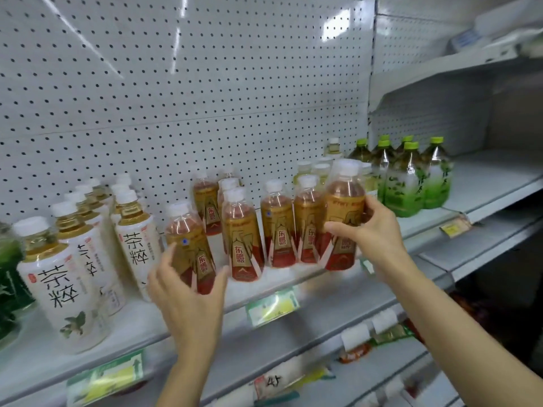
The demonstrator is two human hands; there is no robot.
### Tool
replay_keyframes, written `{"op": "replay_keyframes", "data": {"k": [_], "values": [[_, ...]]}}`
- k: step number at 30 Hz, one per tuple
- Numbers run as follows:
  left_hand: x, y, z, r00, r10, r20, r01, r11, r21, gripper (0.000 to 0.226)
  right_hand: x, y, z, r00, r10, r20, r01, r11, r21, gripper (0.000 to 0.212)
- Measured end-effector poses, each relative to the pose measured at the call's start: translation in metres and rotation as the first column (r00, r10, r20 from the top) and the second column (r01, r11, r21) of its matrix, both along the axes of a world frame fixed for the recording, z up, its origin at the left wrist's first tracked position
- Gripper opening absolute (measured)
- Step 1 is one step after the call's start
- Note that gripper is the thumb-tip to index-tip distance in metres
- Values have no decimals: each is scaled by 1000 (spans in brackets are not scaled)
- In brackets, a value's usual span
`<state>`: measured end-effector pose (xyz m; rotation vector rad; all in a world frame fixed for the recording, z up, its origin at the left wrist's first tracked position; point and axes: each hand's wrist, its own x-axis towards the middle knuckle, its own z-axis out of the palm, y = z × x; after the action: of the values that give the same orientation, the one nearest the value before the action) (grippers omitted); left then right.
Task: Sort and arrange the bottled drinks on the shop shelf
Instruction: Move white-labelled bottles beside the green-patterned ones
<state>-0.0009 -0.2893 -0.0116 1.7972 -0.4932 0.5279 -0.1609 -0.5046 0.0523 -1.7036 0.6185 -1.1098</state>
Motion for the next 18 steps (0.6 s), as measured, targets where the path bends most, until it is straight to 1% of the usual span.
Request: {"op": "replay_keyframes", "data": {"k": [2,4,6,8,10,13,18], "values": [[23,6,-5,992,89,-94,-80,992,98,103,-14,-38,7,996,-85,-7,85,996,-17,60],[38,5,-4,984,121,-133,-88,970,229,107,-23,-76,9,985,-168,-35,167,986,-24,57],[43,-1,-1,979,161,-125,-118,947,297,101,-28,-113,6,970,-237,-62,235,971,-35,58],[49,-8,2,972,212,-103,-171,935,312,91,-29,-148,2,959,-270,-84,266,963,-55,60],[53,-14,4,963,252,-98,-208,922,327,85,-25,-177,-3,956,-274,-104,268,961,-65,63],[51,-24,3,961,261,-90,-218,917,334,81,-13,-211,-13,960,-245,-139,235,969,-79,65],[47,-35,9,957,268,-116,-218,921,324,76,6,-240,-29,974,-137,-180,130,990,-50,61]]}}
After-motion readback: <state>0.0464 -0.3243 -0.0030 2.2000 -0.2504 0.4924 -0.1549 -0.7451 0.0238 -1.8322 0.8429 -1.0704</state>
